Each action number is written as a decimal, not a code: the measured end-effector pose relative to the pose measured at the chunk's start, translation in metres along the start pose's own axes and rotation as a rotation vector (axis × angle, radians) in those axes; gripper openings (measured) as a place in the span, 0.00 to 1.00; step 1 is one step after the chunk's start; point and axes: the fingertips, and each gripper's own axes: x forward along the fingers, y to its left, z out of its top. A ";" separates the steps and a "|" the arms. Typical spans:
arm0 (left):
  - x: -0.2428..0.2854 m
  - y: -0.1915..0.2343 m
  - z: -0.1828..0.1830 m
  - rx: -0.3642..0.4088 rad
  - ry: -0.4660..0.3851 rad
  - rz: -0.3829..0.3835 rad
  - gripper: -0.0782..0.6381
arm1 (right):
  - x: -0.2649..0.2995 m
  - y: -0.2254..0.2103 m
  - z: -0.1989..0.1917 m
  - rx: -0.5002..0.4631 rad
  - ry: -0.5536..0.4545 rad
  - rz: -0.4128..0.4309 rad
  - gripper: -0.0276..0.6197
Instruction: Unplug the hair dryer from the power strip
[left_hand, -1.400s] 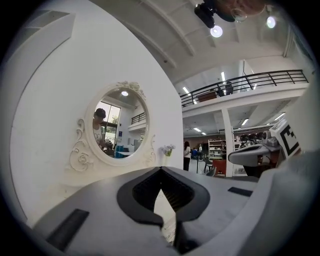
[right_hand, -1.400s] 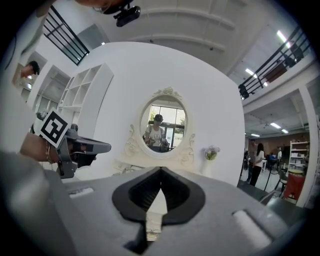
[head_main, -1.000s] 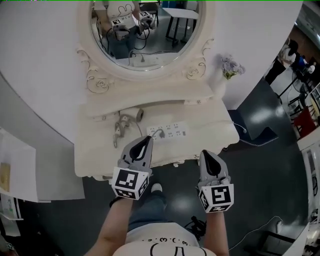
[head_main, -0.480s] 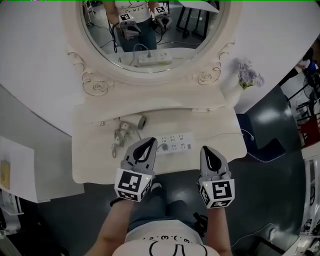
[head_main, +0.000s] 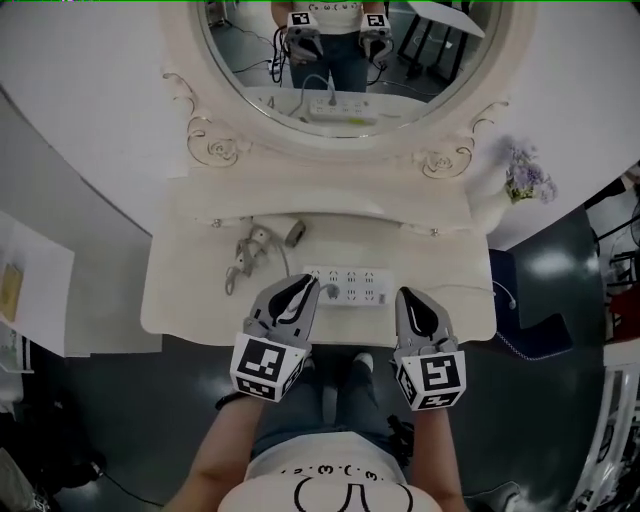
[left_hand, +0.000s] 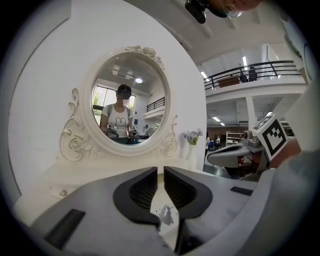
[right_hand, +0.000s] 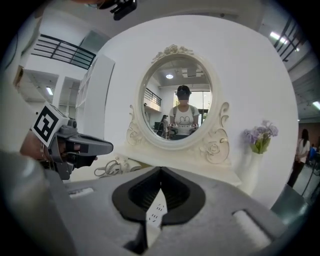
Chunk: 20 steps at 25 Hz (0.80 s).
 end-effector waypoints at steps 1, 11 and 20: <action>0.001 -0.002 -0.001 -0.007 -0.002 0.015 0.20 | 0.003 -0.002 0.001 -0.008 -0.002 0.025 0.04; 0.016 -0.040 -0.017 -0.112 0.002 0.151 0.41 | 0.015 -0.044 -0.007 -0.029 0.005 0.187 0.04; 0.035 -0.052 -0.088 -0.142 0.138 0.292 0.36 | 0.036 -0.046 -0.044 -0.036 0.060 0.347 0.04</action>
